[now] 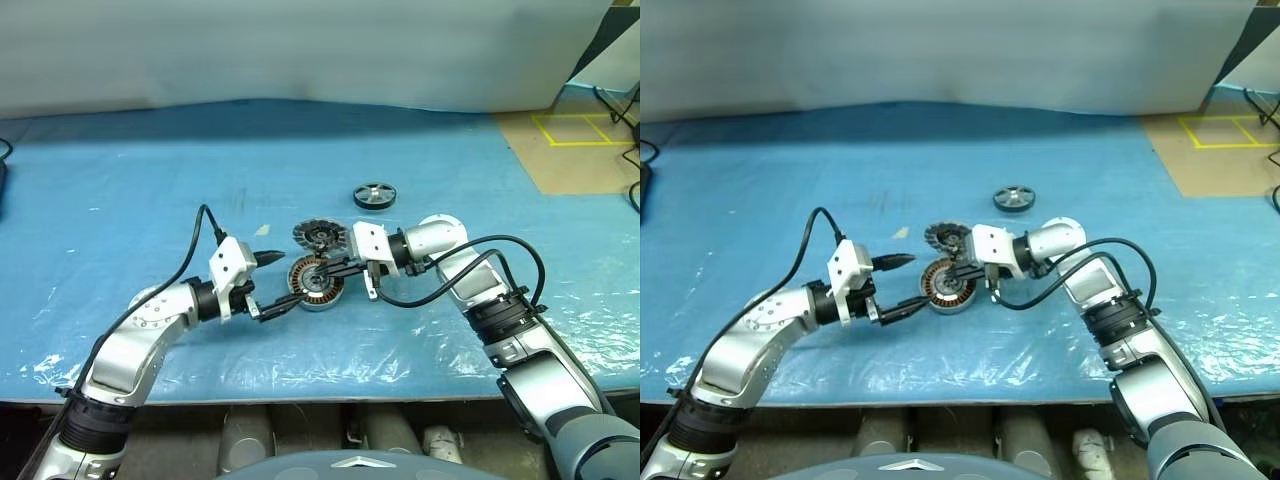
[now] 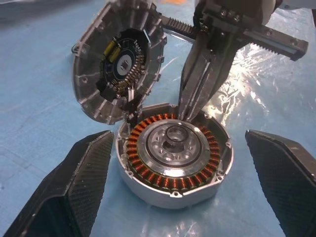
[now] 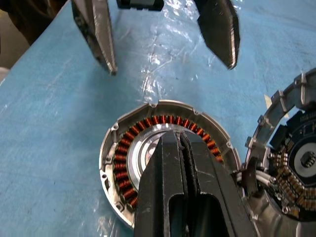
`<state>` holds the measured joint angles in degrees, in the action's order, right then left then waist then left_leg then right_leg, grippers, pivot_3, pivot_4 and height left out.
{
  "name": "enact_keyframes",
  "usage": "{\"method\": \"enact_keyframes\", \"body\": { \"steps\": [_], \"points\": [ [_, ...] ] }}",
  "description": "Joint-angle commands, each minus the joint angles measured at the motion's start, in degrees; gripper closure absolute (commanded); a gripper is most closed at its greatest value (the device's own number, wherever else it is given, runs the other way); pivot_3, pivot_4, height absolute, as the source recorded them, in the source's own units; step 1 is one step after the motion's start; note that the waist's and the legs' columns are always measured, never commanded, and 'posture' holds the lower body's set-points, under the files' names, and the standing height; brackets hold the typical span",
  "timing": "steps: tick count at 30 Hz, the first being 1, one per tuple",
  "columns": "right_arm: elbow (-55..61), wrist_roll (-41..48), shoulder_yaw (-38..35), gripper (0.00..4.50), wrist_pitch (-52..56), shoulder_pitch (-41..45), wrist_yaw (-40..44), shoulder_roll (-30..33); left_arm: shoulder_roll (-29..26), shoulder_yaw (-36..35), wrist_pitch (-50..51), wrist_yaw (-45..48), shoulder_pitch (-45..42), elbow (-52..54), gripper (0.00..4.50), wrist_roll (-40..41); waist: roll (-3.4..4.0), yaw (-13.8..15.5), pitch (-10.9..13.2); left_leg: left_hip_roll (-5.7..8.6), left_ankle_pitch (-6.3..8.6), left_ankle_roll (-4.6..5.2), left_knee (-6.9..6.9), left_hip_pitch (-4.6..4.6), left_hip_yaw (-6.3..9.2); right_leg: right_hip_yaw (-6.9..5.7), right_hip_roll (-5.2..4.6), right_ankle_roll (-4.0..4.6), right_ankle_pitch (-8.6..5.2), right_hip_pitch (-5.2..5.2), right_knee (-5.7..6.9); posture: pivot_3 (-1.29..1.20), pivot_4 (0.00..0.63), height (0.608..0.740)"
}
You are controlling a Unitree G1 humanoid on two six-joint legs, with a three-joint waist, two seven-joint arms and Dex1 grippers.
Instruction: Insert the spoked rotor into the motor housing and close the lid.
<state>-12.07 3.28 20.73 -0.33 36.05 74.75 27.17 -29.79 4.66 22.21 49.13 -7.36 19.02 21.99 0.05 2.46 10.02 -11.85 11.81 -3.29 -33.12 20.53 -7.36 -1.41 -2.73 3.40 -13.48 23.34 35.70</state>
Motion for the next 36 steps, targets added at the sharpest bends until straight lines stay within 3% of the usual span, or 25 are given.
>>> {"method": "enact_keyframes", "body": {
  "steps": [1, 20, 36],
  "points": [
    [-1.68, -0.55, -0.29, 4.47, -2.38, -0.29, -0.79, 0.21, 0.17, -0.17, 0.11, 0.23, -1.89, -0.51, 0.00, 0.84, 0.00, -0.01, 0.00, 0.00, 0.00, 0.00, 0.00, 0.01, 0.00, 0.00, 0.00, 0.00, 0.00, 0.00, 0.00, 0.00, 0.150, 0.740],
    [-5.19, -2.58, 0.48, 4.47, -4.85, 0.64, -1.51, -1.28, 0.68, -0.82, -12.14, 4.61, 0.12, -13.76, 0.00, -1.68, 0.00, -0.11, 0.00, -0.01, 0.00, 0.05, 0.00, 0.13, 0.00, 0.00, 0.01, 0.00, 0.00, 0.02, 0.00, 0.00, 0.150, 0.740],
    [-2.33, -1.22, -0.86, 4.47, -2.26, 1.39, -1.22, -2.25, -0.20, -1.09, -6.03, 1.93, 1.84, -4.14, 0.00, 0.15, 0.00, -0.04, 0.00, -0.02, 0.01, 0.06, 0.01, 0.02, 0.00, 0.00, 0.01, 0.00, 0.00, 0.03, 0.01, 0.00, 0.150, 0.740]
  ]
}}
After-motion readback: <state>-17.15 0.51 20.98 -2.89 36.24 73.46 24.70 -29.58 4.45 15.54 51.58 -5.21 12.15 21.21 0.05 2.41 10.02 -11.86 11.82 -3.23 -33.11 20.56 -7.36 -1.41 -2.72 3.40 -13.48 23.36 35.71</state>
